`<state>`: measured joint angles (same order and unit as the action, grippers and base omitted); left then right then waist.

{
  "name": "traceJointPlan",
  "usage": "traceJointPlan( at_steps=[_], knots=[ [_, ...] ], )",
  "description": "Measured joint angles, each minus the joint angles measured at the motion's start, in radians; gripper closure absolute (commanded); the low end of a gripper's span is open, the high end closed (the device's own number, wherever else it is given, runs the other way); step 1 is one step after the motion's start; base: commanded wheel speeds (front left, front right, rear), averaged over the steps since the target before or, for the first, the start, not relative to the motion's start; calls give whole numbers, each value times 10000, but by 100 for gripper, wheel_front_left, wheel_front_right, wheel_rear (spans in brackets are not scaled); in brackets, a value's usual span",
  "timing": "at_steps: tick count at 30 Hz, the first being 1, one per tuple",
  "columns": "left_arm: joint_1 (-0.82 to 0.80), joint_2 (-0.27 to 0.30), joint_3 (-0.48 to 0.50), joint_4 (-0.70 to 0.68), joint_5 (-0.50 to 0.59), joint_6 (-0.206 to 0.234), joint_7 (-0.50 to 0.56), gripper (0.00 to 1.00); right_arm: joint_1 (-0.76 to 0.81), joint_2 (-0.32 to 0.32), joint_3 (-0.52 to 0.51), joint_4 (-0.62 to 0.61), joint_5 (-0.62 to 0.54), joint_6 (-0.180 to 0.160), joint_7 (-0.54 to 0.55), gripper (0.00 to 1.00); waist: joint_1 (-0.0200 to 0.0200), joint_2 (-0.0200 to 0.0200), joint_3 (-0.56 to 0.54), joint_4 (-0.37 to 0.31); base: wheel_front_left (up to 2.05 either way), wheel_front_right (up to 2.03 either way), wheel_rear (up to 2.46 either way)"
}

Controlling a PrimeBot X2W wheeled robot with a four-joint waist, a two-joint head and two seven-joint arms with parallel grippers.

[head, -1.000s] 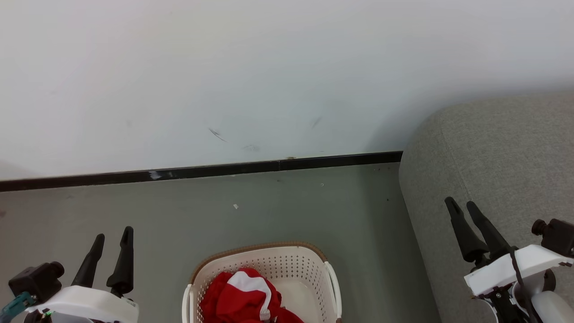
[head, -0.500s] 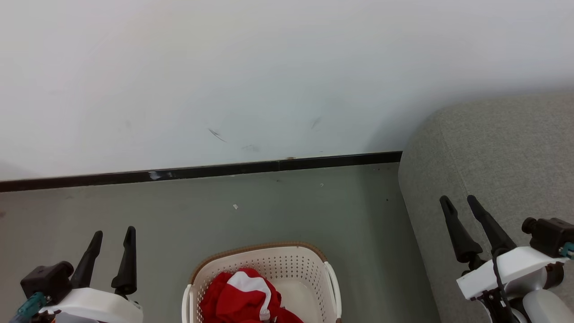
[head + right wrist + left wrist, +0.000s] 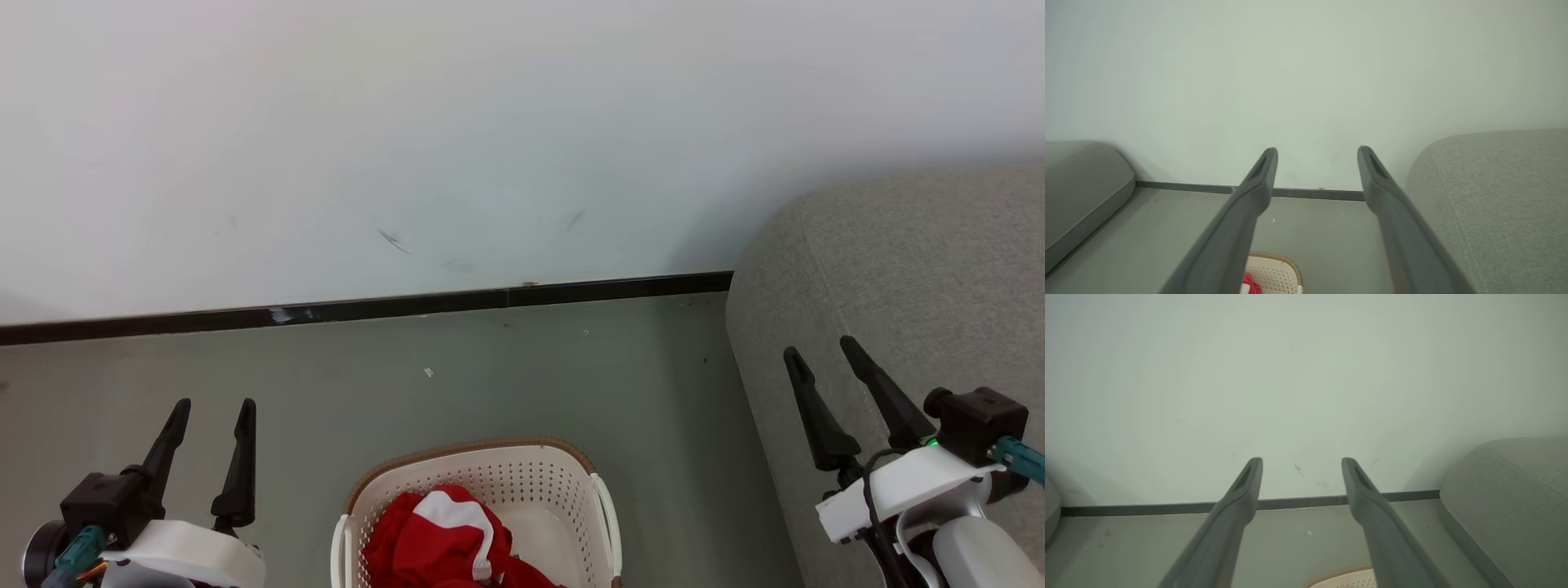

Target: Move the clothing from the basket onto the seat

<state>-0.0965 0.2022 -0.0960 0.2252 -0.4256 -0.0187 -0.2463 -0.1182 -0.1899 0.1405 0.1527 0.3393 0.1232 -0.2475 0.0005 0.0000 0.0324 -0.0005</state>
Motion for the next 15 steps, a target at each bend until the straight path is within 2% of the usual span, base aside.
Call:
traceJointPlan(
  at_steps=[15],
  knots=[
    [-163,-77,217,33,232,-109,-50,0,-138,270,-228,-144,-345,0,-4,0,-1,0,115,7,0,0,0]
  ],
)
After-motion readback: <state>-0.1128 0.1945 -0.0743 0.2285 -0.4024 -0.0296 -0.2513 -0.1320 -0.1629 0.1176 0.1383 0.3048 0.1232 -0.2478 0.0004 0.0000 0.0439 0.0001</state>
